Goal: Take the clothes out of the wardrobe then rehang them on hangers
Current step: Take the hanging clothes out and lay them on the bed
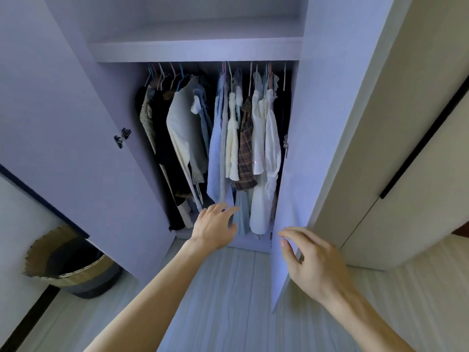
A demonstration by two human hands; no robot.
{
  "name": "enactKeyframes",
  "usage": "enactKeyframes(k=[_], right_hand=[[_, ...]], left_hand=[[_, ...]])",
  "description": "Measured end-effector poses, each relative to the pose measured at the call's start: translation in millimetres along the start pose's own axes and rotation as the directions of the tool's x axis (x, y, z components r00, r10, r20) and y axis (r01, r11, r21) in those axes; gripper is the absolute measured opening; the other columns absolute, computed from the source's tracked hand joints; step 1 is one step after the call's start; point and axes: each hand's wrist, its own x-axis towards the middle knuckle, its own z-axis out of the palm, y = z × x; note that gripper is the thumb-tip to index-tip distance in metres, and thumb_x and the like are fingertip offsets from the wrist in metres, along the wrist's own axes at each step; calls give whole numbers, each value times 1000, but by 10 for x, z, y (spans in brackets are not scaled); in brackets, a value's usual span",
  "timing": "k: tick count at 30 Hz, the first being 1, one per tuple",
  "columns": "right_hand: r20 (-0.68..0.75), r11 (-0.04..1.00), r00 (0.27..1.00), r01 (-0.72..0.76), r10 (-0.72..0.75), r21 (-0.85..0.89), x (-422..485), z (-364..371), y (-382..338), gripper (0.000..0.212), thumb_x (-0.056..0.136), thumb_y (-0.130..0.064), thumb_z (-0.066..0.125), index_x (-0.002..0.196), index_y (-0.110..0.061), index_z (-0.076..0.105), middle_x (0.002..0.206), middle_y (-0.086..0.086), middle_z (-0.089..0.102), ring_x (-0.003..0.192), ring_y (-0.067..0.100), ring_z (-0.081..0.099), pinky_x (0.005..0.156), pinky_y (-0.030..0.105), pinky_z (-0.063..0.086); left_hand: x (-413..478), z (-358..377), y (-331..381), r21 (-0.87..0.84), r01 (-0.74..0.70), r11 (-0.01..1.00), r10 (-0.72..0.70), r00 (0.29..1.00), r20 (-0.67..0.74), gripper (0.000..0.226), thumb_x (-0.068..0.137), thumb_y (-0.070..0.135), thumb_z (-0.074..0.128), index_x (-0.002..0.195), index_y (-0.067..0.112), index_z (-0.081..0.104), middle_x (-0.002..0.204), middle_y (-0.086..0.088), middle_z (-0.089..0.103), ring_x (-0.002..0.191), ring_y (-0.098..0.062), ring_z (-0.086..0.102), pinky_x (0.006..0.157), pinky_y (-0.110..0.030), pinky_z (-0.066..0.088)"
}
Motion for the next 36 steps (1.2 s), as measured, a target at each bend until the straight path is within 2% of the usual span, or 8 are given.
enactKeyframes(k=[3, 6, 9, 13, 21, 26, 32, 36], right_hand=[[179, 1000, 984, 14, -12, -6, 188, 260, -84, 22, 92, -24, 68, 113, -24, 74, 122, -13, 68, 108, 11, 64, 87, 27, 53], [315, 998, 947, 64, -57, -10, 458, 578, -199, 32, 97, -35, 57, 127, -30, 66, 140, -15, 56, 135, 9, 44, 105, 23, 39], [371, 992, 921, 128, -118, -3, 805, 901, -379, 36, 99, -39, 51, 133, -33, 61, 146, -15, 50, 143, 7, 30, 109, 19, 27], [379, 986, 912, 163, -159, 20, 1400, 1334, -685, 38, 100, -39, 49, 137, -34, 57, 150, -12, 47, 147, 11, 24, 117, 26, 24], [310, 966, 928, 243, -205, -89, 2901, 2088, -1293, 46, 102, -46, 41, 146, -37, 45, 156, -12, 38, 151, 11, 14, 122, 30, 17], [236, 922, 939, 304, -249, -238, 3805, 2319, -1633, 52, 101, -50, 36, 151, -35, 37, 161, -10, 30, 152, 12, 11, 123, 31, 12], [1, 854, 923, 356, -384, -380, 4730, 2468, -2006, 56, 95, -44, 39, 144, -21, 52, 152, 9, 46, 144, 28, 37, 113, 49, 39], [-45, 784, 909, 331, -414, -525, 5353, 2627, -2081, 63, 96, -48, 32, 155, -25, 32, 163, 10, 25, 151, 30, 19, 118, 56, 23]], left_hand=[[-168, 30, -350, -10, 153, 988, -152, 985, 79, 55, 97, 36, 48, 151, 37, 37, 155, 6, 38, 145, -17, 29, 118, -36, 23], [-309, -80, -694, -30, 271, 962, -267, 959, 89, 55, 95, 36, 48, 150, 37, 38, 153, 7, 40, 142, -18, 33, 116, -35, 27], [-371, -290, -1055, -35, 354, 935, -352, 935, 48, 50, 95, 36, 49, 145, 36, 43, 148, 8, 45, 137, -22, 39, 111, -34, 31], [-240, -653, -1600, -62, 430, 901, -432, 902, -20, 49, 94, 37, 49, 143, 38, 44, 148, 7, 45, 137, -25, 39, 110, -36, 33], [669, -1418, -2830, -100, 414, 905, -425, 893, -148, 57, 97, 38, 49, 152, 36, 32, 158, 6, 32, 144, -21, 31, 117, -35, 25], [1394, -1886, -3450, -136, 352, 926, -373, 908, -192, 59, 98, 39, 47, 154, 36, 28, 160, 6, 27, 144, -21, 30, 117, -37, 29], [2148, -2170, -3813, -234, 242, 942, -294, 930, -220, 62, 98, 40, 50, 155, 31, 28, 163, 0, 22, 147, -22, 27, 118, -36, 27], [2624, -2197, -3968, -418, 202, 885, -305, 932, -196, 64, 98, 40, 53, 155, 30, 28, 161, -1, 22, 143, -23, 34, 117, -36, 30]])
